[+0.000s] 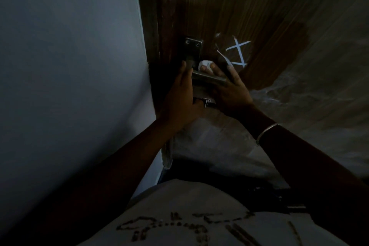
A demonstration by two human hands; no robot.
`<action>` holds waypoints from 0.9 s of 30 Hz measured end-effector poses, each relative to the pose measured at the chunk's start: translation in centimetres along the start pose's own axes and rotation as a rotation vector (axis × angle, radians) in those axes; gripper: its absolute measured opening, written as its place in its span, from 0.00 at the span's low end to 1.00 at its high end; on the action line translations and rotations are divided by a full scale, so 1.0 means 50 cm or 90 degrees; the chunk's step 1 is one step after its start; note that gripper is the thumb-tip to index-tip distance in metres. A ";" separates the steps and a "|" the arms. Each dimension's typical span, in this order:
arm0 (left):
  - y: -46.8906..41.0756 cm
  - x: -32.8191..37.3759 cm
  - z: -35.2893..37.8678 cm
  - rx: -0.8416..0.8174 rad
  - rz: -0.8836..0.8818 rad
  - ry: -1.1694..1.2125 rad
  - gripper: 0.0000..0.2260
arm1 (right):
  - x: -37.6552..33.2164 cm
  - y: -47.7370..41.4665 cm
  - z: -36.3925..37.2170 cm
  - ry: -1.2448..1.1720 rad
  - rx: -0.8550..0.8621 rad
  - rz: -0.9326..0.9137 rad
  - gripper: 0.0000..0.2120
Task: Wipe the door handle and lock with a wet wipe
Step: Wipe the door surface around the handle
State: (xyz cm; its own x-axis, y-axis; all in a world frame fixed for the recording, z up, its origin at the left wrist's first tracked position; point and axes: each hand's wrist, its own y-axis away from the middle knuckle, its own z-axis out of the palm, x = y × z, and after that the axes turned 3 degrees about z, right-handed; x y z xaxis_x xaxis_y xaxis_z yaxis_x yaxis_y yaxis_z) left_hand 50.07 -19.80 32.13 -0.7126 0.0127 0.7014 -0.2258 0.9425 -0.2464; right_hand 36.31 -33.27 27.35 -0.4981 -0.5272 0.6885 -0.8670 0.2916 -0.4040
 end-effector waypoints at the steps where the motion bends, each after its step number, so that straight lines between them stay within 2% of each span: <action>1: 0.000 0.001 -0.001 -0.001 -0.002 -0.003 0.37 | 0.005 0.004 0.002 0.027 0.002 -0.029 0.26; 9: -0.005 0.006 -0.003 0.011 -0.012 -0.009 0.35 | 0.092 -0.020 -0.027 0.094 0.045 -0.191 0.20; 14: -0.004 0.011 -0.004 0.020 -0.003 -0.044 0.35 | 0.158 -0.052 -0.044 0.005 0.060 -0.313 0.20; 16: -0.002 0.011 -0.004 0.028 0.005 -0.045 0.35 | 0.175 -0.066 -0.056 0.034 0.064 -0.331 0.21; 21: 0.000 0.012 -0.003 0.067 0.016 -0.042 0.35 | 0.197 -0.093 -0.096 0.108 0.122 -0.304 0.16; 27: -0.004 0.007 0.003 0.071 0.031 -0.039 0.35 | 0.187 -0.088 -0.118 0.104 0.129 -0.134 0.19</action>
State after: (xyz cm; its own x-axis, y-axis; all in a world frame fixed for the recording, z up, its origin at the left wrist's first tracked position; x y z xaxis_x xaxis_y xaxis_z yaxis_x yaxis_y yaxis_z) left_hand 49.77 -20.05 32.30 -0.7629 0.0345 0.6456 -0.2596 0.8982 -0.3547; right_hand 35.36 -34.78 39.13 -0.3172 -0.4195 0.8505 -0.9394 0.0161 -0.3424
